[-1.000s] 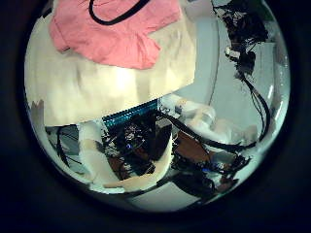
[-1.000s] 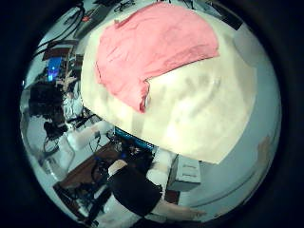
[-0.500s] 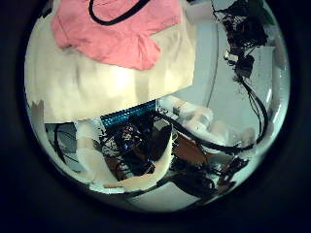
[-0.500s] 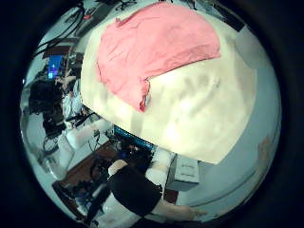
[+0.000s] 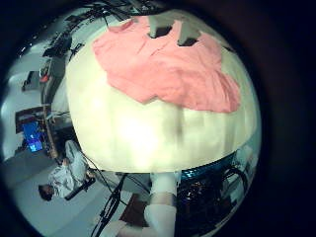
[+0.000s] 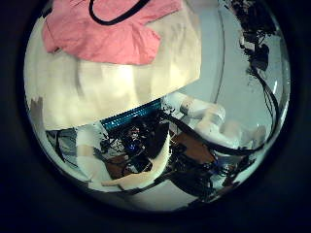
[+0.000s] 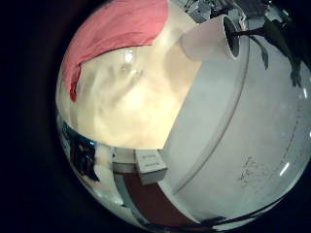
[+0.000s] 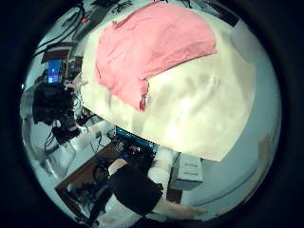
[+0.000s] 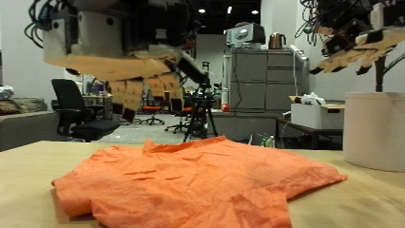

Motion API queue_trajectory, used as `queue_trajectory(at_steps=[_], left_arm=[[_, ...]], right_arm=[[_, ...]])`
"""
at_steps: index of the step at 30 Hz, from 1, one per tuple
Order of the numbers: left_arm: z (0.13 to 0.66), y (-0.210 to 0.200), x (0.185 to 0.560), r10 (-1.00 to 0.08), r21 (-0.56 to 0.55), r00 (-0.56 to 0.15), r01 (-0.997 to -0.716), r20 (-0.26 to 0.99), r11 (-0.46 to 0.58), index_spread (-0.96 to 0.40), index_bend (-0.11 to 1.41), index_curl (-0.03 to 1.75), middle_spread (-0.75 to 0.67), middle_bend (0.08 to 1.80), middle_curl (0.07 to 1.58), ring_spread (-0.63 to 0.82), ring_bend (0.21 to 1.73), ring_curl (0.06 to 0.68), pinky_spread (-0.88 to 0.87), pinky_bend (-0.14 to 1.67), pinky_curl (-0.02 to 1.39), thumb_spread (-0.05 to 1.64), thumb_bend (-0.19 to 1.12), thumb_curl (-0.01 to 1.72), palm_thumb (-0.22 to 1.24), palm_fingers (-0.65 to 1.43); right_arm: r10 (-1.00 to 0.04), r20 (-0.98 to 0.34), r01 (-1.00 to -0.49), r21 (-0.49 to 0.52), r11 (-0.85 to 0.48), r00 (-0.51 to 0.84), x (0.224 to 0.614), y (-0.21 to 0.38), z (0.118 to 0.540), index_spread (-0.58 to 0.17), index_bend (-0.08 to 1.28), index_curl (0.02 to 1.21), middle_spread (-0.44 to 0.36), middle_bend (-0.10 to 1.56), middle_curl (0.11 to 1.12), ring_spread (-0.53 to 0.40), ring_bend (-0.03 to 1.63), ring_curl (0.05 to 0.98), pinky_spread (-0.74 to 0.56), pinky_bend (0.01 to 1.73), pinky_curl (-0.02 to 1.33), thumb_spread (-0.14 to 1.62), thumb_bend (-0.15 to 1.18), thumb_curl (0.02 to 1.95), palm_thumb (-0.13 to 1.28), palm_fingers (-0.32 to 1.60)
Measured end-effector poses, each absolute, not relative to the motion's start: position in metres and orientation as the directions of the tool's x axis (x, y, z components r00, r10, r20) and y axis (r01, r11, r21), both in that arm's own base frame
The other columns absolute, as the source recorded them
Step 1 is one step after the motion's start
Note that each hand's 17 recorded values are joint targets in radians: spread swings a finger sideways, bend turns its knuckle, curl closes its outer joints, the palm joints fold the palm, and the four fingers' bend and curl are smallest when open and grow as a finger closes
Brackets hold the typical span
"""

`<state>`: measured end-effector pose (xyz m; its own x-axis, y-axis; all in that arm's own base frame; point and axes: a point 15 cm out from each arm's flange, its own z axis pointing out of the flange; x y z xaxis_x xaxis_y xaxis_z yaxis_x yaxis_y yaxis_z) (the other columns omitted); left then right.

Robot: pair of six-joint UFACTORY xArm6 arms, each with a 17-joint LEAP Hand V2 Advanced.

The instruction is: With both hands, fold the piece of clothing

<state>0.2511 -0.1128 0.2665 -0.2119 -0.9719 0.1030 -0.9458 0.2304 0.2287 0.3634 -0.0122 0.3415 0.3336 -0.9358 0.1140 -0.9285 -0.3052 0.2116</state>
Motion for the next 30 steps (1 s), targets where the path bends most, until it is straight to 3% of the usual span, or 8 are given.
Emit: queue_trajectory(at_steps=[11,30], left_arm=[[0.239,-0.135,0.254,-0.961,0.246,-0.26,-0.929,0.095,0.275,0.17,0.16,0.33,0.32,0.19,0.32,0.5,0.45,0.211,0.47,0.2,0.31,0.99,-0.03,0.3,0.17,0.13],[0.229,-0.146,0.258,-0.958,0.241,-0.269,-0.928,0.095,0.285,0.2,0.17,0.32,0.36,0.19,0.32,0.5,0.47,0.219,0.48,0.22,0.32,0.99,-0.03,0.29,0.17,0.11]], right_arm=[[-0.943,0.105,-0.932,0.222,-0.287,0.315,0.371,-0.018,0.336,-0.358,0.17,0.3,0.123,0.19,0.32,0.162,0.28,0.254,0.32,0.33,0.3,1.31,-0.01,0.17,0.06,0.22],[-0.948,0.108,-0.938,0.214,-0.273,0.3,0.375,-0.024,0.341,-0.365,0.17,0.3,0.044,0.19,0.31,0.162,0.27,0.253,0.32,0.34,0.3,1.31,-0.01,0.17,0.06,0.21]])
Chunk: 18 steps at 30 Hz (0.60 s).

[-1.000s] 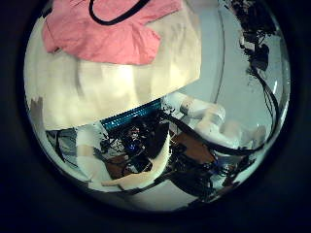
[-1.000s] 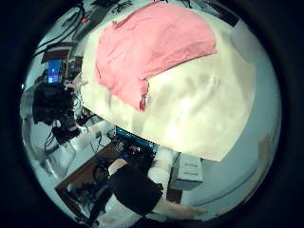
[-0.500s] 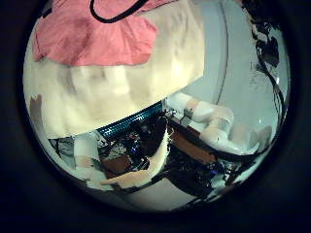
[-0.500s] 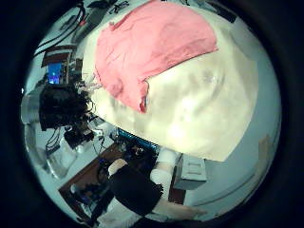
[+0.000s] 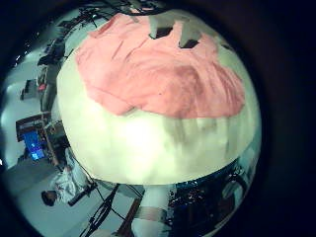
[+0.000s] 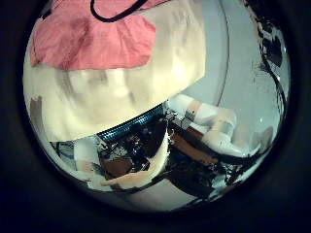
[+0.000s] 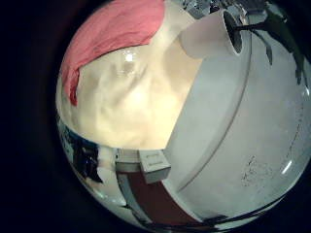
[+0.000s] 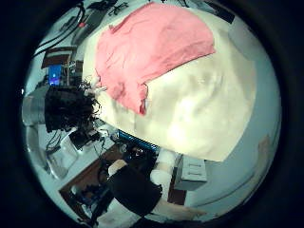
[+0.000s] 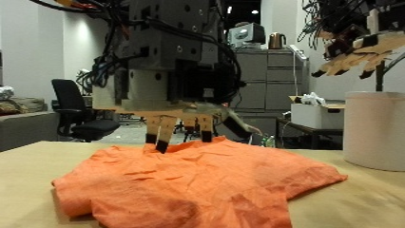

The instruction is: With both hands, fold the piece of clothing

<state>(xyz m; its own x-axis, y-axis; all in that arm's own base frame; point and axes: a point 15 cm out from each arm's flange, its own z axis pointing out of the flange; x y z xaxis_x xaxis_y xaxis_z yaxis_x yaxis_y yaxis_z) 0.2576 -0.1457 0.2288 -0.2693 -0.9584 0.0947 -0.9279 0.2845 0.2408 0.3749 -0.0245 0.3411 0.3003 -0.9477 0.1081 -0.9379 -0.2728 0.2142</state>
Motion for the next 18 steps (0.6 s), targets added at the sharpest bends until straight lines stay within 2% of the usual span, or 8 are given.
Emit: queue_trajectory(at_steps=[18], left_arm=[[0.196,-0.155,0.261,-0.951,0.224,-0.298,-0.924,0.081,0.309,0.23,0.16,0.31,0.38,0.19,0.32,0.51,0.48,0.216,0.48,0.24,0.32,0.99,-0.03,0.29,0.17,0.08]], right_arm=[[-0.952,0.107,-0.941,0.22,-0.258,0.286,0.372,-0.03,0.341,-0.37,0.17,0.3,0.014,0.19,0.31,0.161,0.27,0.255,0.32,0.34,0.3,1.31,-0.01,0.17,0.06,0.21]])
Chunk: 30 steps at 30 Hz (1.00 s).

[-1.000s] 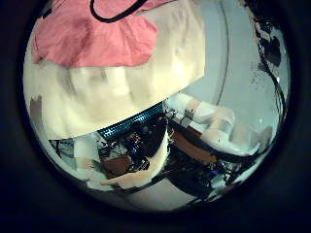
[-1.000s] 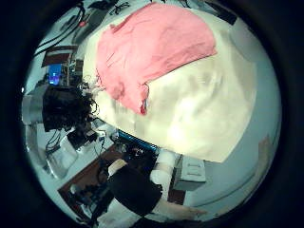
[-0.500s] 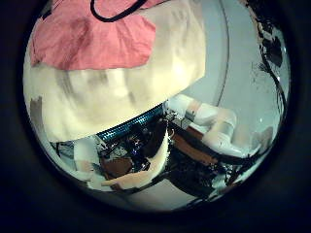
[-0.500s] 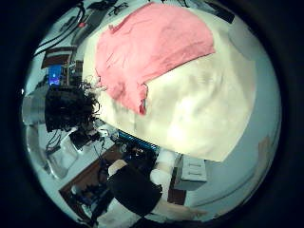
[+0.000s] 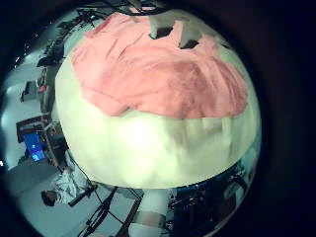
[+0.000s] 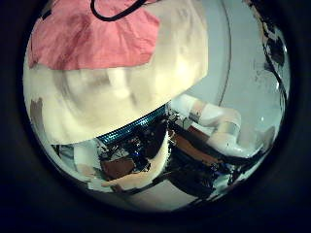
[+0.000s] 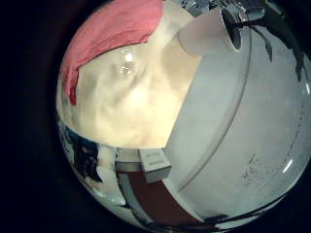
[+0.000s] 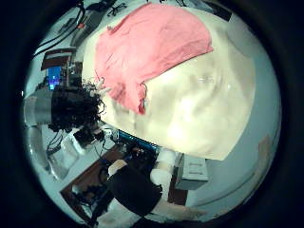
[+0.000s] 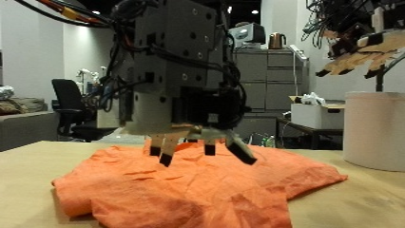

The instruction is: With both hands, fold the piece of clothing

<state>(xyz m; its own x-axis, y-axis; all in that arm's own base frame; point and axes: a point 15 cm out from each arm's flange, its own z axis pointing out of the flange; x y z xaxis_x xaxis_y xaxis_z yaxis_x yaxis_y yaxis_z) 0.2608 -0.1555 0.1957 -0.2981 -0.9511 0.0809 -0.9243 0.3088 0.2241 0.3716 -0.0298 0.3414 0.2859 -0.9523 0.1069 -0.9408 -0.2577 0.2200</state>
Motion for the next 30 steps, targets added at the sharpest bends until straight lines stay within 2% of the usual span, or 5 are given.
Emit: queue_trajectory(at_steps=[7,14,23,27,30], left_arm=[[0.164,-0.174,0.275,-0.935,0.176,-0.35,-0.918,0.059,0.355,0.26,0.15,0.29,0.41,0.2,0.32,0.52,0.5,0.22,0.48,0.26,0.33,0.99,-0.03,0.3,0.18,0.06],[0.129,-0.178,0.271,-0.922,0.256,-0.387,-0.889,0.026,0.381,0.27,0.15,0.28,0.42,0.2,0.33,0.53,0.51,0.22,0.48,0.27,0.33,0.95,-0.03,0.3,0.16,0.05],[0.111,-0.179,0.269,-0.916,0.284,-0.402,-0.877,0.006,0.387,0.28,0.2,0.3,0.41,0.2,0.33,0.52,0.49,0.21,0.47,0.24,0.32,0.9,-0.03,0.31,0.15,0.1],[0.109,-0.173,0.269,-0.916,0.305,-0.4,-0.876,-0.026,0.373,0.17,0.51,0.41,0.39,0.16,0.3,0.52,0.41,0.183,0.46,0.16,0.28,0.89,-0.03,0.32,0.18,0.22],[0.112,-0.168,0.272,-0.918,0.303,-0.394,-0.881,-0.046,0.363,0.0,0.81,0.53,0.3,0.2,0.31,0.5,0.37,0.166,0.45,0.12,0.24,0.92,0.0,0.33,0.26,0.34]], right_arm=[[-0.953,0.104,-0.939,0.23,-0.256,0.285,0.367,-0.03,0.342,-0.373,0.17,0.3,0.02,0.19,0.31,0.161,0.27,0.257,0.32,0.34,0.3,1.32,-0.01,0.17,0.06,0.21],[-0.955,0.102,-0.937,0.246,-0.248,0.28,0.361,-0.032,0.343,-0.376,0.17,0.3,0.015,0.19,0.32,0.161,0.27,0.257,0.32,0.34,0.3,1.32,-0.01,0.17,0.06,0.21],[-0.961,0.103,-0.945,0.236,-0.227,0.257,0.357,-0.042,0.348,-0.378,0.17,0.3,0.001,0.19,0.32,0.161,0.25,0.256,0.31,0.34,0.3,1.31,-0.01,0.17,0.06,0.21],[-0.961,0.103,-0.944,0.237,-0.228,0.257,0.356,-0.043,0.347,-0.378,0.17,0.3,0.0,0.19,0.32,0.161,0.25,0.257,0.31,0.33,0.3,1.31,-0.01,0.17,0.06,0.2],[-0.961,0.102,-0.944,0.237,-0.228,0.258,0.356,-0.043,0.347,-0.378,0.17,0.3,-0.001,0.19,0.32,0.161,0.25,0.258,0.31,0.33,0.3,1.31,-0.01,0.17,0.06,0.2]])
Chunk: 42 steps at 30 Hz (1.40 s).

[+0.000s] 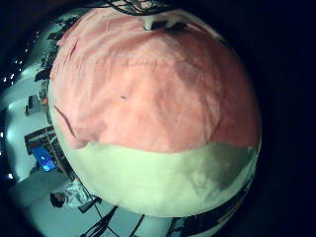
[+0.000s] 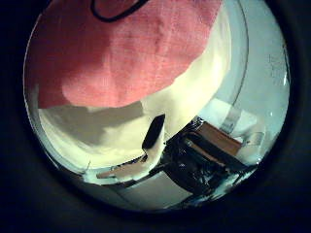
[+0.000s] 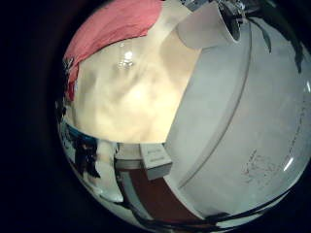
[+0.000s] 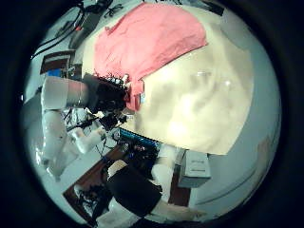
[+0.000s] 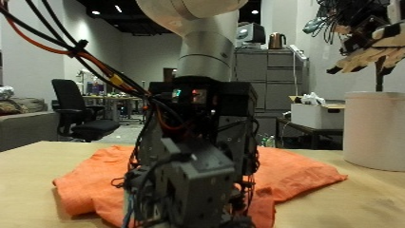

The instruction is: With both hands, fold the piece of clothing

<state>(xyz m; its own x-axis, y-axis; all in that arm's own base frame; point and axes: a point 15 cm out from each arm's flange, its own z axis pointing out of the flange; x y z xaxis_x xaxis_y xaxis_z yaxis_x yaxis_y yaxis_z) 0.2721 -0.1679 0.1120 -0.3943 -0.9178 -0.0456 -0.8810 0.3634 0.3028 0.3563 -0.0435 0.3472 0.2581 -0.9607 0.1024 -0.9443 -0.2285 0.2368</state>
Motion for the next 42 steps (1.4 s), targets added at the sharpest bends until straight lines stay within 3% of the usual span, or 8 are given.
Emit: queue_trajectory(at_steps=[5,10,17,22,29,33,42], left_arm=[[0.122,-0.16,0.273,-0.924,0.301,-0.378,-0.888,-0.052,0.346,-0.25,1.14,0.65,0.12,0.31,0.36,0.38,0.34,0.157,0.37,0.09,0.17,1.08,0.06,0.34,0.46,0.47],[0.138,-0.136,0.268,-0.925,0.338,-0.371,-0.883,-0.077,0.326,-0.37,1.29,0.69,-0.02,0.4,0.4,0.28,0.34,0.161,0.31,0.12,0.12,1.22,0.11,0.33,0.6,0.49],[0.162,-0.097,0.25,-0.919,0.403,-0.377,-0.863,-0.115,0.304,-0.42,1.35,0.7,-0.09,0.42,0.42,0.23,0.35,0.168,0.29,0.14,0.1,1.33,0.11,0.32,0.66,0.42],[0.166,-0.075,0.245,-0.93,0.385,-0.35,-0.878,-0.114,0.283,-0.43,1.36,0.7,-0.11,0.43,0.44,0.22,0.36,0.174,0.29,0.15,0.1,1.36,0.09,0.32,0.66,0.41],[0.165,-0.076,0.251,-0.935,0.343,-0.34,-0.894,-0.103,0.288,-0.43,1.38,0.7,-0.12,0.44,0.45,0.22,0.38,0.181,0.28,0.16,0.11,1.38,0.06,0.31,0.67,0.4],[0.167,-0.075,0.256,-0.933,0.336,-0.343,-0.896,-0.106,0.291,-0.43,1.38,0.7,-0.12,0.44,0.45,0.21,0.39,0.182,0.28,0.16,0.11,1.38,0.04,0.31,0.68,0.4],[0.173,-0.068,0.273,-0.944,0.316,-0.317,-0.909,-0.097,0.273,-0.43,1.39,0.69,-0.12,0.44,0.46,0.2,0.39,0.182,0.27,0.16,0.12,1.39,0.01,0.32,0.69,0.39]], right_arm=[[-0.961,0.1,-0.943,0.241,-0.229,0.258,0.356,-0.043,0.345,-0.378,0.17,0.3,0.015,0.19,0.32,0.16,0.25,0.259,0.31,0.33,0.3,1.31,-0.01,0.17,0.06,0.2],[-0.961,0.099,-0.942,0.245,-0.227,0.258,0.357,-0.043,0.344,-0.377,0.17,0.3,0.014,0.19,0.32,0.161,0.25,0.262,0.31,0.33,0.3,1.31,-0.01,0.17,0.06,0.2],[-0.958,0.096,-0.938,0.254,-0.237,0.269,0.359,-0.042,0.337,-0.371,0.16,0.3,-0.041,0.19,0.31,0.135,0.29,0.267,0.3,0.33,0.3,1.31,-0.01,0.17,0.06,0.24],[-0.945,0.081,-0.916,0.283,-0.283,0.317,0.36,-0.035,0.325,-0.371,0.16,0.29,-0.046,0.2,0.32,0.104,0.29,0.266,0.25,0.33,0.3,1.31,0.0,0.18,0.11,0.24],[-0.93,0.049,-0.878,0.352,-0.324,0.363,0.343,-0.028,0.27,-0.351,0.15,0.28,-0.024,0.21,0.33,0.05,0.34,0.273,0.18,0.33,0.3,1.3,0.02,0.21,0.25,0.27],[-0.914,0.049,-0.868,0.336,-0.365,0.403,0.344,-0.017,0.242,-0.337,0.14,0.27,-0.02,0.24,0.34,0.02,0.38,0.28,0.14,0.33,0.3,1.21,0.01,0.24,0.34,0.28],[-0.877,0.037,-0.821,0.37,-0.434,0.48,0.32,0.01,0.203,-0.297,0.15,0.26,-0.018,0.26,0.35,0.026,0.39,0.279,0.14,0.35,0.3,1.03,-0.03,0.28,0.37,0.24]])
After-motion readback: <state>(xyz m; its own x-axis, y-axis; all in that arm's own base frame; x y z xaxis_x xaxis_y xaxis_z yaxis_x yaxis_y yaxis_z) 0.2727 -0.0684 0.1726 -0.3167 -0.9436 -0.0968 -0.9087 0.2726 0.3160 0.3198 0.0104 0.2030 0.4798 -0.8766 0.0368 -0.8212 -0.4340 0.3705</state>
